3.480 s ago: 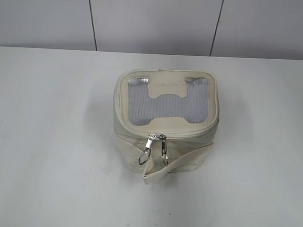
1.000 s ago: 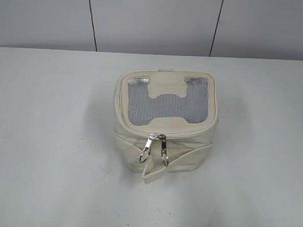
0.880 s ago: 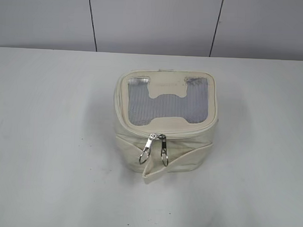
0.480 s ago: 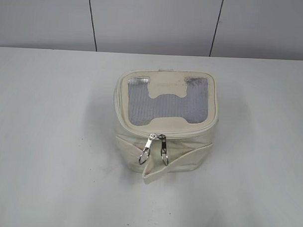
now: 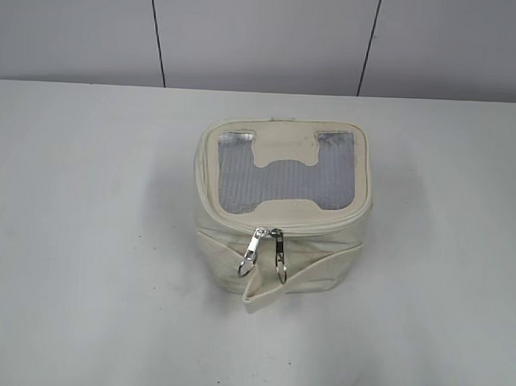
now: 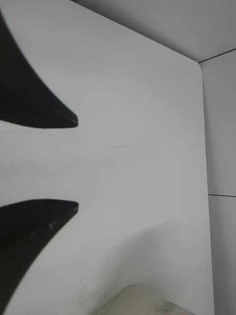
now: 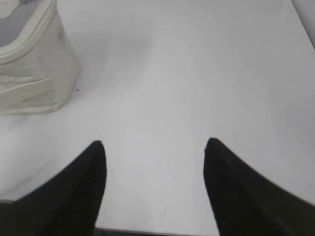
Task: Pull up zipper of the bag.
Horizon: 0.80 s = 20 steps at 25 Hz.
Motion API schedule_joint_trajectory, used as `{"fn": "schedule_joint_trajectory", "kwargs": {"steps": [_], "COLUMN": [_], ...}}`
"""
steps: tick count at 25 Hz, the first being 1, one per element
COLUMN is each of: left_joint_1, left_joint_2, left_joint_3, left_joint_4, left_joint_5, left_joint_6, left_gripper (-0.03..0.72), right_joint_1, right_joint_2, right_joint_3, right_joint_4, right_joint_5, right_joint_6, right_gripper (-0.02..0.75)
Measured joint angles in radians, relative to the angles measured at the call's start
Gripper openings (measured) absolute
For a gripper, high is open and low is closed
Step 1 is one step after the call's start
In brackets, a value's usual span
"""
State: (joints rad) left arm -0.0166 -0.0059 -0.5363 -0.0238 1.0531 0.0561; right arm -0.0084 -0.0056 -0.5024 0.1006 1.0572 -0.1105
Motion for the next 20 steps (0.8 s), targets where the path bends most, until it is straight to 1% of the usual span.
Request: {"fn": "schedule_joint_trajectory", "kwargs": {"steps": [20], "left_joint_1": [0.000], "left_joint_2": [0.000], "left_joint_3": [0.000], "left_joint_4": [0.000], "left_joint_5": [0.000], "left_joint_6": [0.000], "left_gripper": [0.363], "right_joint_1": [0.000], "right_joint_2": [0.000], "right_joint_3": [0.000], "right_joint_4": [0.000], "right_joint_5": [0.000], "right_joint_6": [-0.001], "right_gripper": [0.494]}}
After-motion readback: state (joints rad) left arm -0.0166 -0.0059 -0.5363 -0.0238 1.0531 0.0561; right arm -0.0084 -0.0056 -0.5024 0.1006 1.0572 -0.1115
